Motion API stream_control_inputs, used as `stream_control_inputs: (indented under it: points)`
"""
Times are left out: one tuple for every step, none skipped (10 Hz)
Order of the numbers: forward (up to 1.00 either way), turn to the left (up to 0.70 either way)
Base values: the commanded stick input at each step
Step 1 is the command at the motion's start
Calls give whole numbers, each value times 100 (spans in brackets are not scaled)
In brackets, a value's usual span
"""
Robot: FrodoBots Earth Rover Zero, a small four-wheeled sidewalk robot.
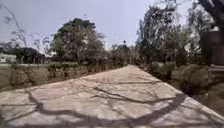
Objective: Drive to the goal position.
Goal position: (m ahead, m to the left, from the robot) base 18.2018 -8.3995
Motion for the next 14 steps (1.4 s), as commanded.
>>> stream_control_inputs:
  points:
    - [70, 0]
    - [70, 0]
    - [70, 0]
    - [70, 0]
    - [70, 0]
    - [70, 0]
    - [70, 0]
    - [70, 0]
    - [70, 0]
    - [70, 0]
    - [70, 0]
    - [70, 0]
    - [70, 0]
    - [70, 0]
